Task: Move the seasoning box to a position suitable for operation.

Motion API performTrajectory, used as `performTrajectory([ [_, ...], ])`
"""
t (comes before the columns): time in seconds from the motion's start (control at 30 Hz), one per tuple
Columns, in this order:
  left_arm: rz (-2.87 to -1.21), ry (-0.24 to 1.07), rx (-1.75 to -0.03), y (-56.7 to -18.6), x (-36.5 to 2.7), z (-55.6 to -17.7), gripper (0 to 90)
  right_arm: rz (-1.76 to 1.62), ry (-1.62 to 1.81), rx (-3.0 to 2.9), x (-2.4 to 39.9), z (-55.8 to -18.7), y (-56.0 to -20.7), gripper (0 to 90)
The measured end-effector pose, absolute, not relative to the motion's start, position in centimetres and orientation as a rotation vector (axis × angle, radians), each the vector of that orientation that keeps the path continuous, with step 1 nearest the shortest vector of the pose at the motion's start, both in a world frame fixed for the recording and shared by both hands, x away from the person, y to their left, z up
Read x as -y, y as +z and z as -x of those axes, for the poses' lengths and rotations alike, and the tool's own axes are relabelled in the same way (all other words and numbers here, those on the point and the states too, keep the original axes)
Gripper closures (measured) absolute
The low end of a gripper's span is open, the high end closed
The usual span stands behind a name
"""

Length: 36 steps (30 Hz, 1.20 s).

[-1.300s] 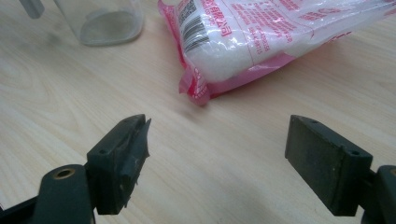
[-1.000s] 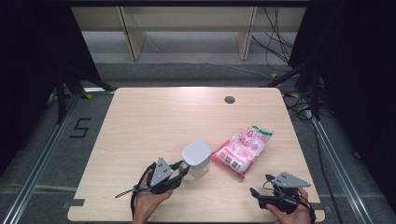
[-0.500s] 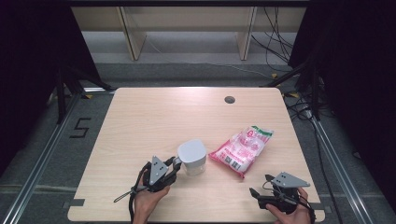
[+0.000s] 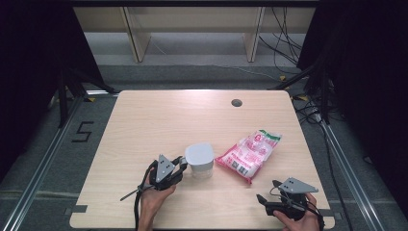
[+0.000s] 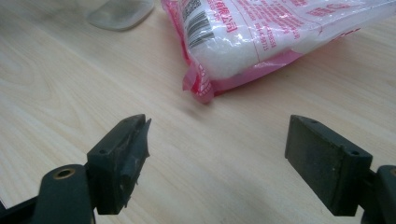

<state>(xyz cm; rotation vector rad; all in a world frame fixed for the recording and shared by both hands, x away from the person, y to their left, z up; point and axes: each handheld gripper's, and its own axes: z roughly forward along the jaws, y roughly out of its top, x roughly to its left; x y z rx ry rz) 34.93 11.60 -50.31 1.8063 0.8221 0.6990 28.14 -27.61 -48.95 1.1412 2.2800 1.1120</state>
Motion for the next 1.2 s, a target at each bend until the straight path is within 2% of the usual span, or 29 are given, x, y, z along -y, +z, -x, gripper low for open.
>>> performTrajectory([
  [0.4,-1.839,0.706,-0.77,-50.2,-11.5,-35.8,69.3,-1.178,1.117,-2.279,27.5,-28.0,-48.9,22.0],
  [0.7,-1.812,0.676,-0.815,-50.3,-10.7,-35.4,69.5,-1.172,1.105,-2.28,27.5,-28.1,-48.9,22.0],
  [0.93,-1.847,0.708,-0.773,-50.2,-10.8,-35.9,69.2,-1.177,1.119,-2.279,27.5,-28.1,-48.9,22.0],
  [1.2,-1.865,0.725,-0.785,-49.9,-10.9,-35.5,58.3,-1.131,1.099,-2.3,27.8,-28.2,-48.9,21.7],
])
